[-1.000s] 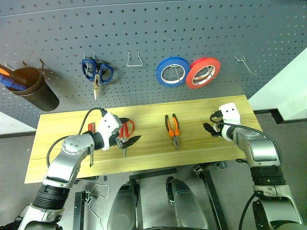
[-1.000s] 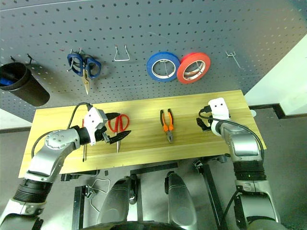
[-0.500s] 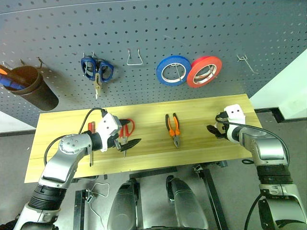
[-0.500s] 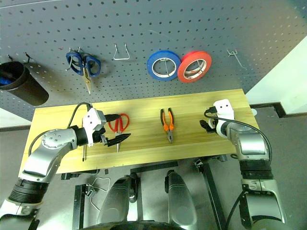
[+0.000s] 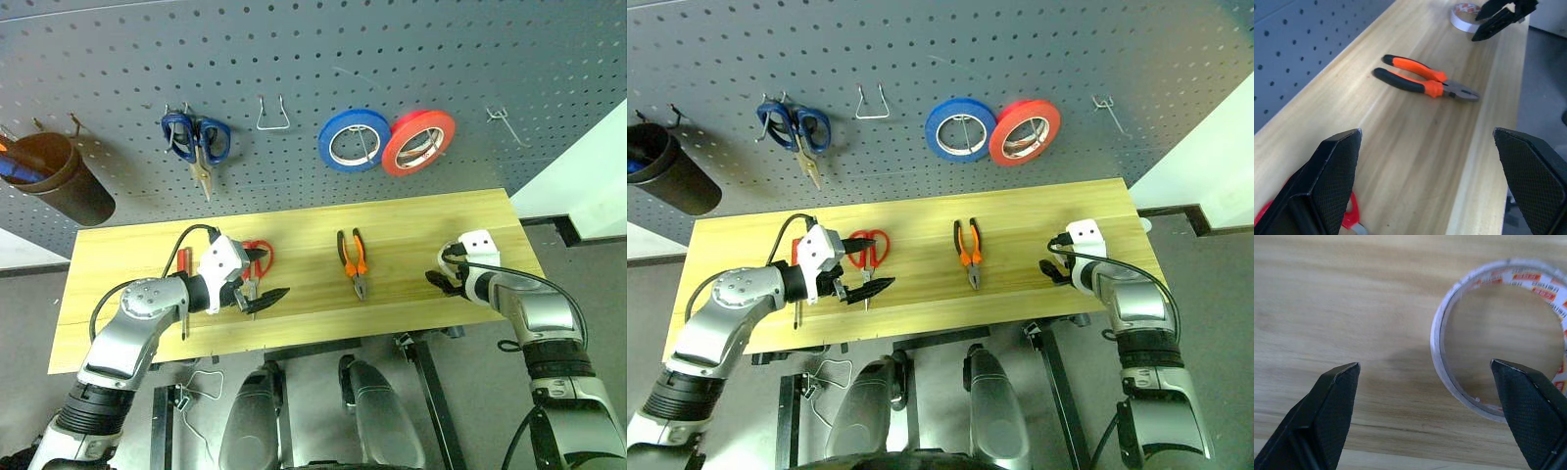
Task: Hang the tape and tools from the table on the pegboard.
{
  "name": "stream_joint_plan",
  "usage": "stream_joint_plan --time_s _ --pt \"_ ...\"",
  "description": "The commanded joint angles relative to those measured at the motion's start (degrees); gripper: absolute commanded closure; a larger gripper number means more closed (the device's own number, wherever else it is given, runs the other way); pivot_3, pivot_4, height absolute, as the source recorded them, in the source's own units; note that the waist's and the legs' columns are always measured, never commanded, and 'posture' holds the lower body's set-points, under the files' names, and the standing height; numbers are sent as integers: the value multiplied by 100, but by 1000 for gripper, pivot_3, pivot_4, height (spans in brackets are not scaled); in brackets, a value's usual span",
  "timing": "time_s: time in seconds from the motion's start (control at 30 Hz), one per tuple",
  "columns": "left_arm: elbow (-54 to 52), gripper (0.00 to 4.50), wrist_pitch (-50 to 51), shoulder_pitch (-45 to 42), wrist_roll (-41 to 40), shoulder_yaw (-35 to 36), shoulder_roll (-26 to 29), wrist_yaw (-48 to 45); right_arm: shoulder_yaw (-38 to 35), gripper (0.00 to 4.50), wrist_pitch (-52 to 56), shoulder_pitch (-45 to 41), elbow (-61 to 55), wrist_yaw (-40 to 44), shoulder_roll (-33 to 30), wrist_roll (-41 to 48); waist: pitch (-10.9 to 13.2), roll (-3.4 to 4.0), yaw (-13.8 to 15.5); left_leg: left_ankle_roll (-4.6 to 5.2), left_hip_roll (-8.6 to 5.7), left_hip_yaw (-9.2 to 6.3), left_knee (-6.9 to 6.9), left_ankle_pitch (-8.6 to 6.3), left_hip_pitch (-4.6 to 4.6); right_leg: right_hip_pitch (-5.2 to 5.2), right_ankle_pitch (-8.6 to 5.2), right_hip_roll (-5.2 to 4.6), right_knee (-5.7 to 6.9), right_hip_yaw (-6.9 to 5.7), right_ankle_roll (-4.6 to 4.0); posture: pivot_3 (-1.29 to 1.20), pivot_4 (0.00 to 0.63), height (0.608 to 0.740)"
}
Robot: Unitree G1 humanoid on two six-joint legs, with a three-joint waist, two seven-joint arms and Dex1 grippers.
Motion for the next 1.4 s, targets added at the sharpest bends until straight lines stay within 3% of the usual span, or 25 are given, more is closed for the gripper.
stream_joint_plan --time_s 0.03,0.4,0.5,0.83,0.9,1.2,1.4 --pt "-375 8 87 165 -146 175 129 6 9 0 -252 -133 281 35 -37 -75 16 2 5 0 0 0 0 0 0 -1 0 0 0 0 0 67 367 712" --pt "-587 8 261 266 -237 290 228 66 66 0 -717 -382 1017 41 53 -140 19 3 25 -1 -1 1 -1 0 0 0 0 -1 -4 1 7 91 362 712" --pt "-559 0 228 275 -224 294 225 72 93 608 -775 -384 1058 52 70 -158 19 3 26 -1 0 1 -1 0 0 0 0 0 -4 2 8 91 357 712" --pt "-471 0 192 143 -206 290 172 136 115 4015 -857 -438 1166 37 105 -177 19 3 37 -3 -2 3 0 1 0 2 5 -2 -9 2 12 93 343 712" --pt "-475 0 187 142 -208 294 168 143 121 4456 -869 -438 1144 61 125 -165 19 2 37 -3 -2 3 0 1 -1 2 6 -3 -11 2 13 94 340 712" --pt "-407 0 129 74 -180 248 120 170 -332 4456 -1363 -161 744 -316 132 -73 18 2 49 -4 -2 4 0 1 -2 3 8 -4 -15 3 15 87 331 712" --pt "-249 0 32 -10 -121 241 75 213 -1111 4456 -1651 769 -831 -689 103 245 19 4 46 -8 -6 4 -2 0 -22 -5 9 -11 -31 2 26 77 325 712"
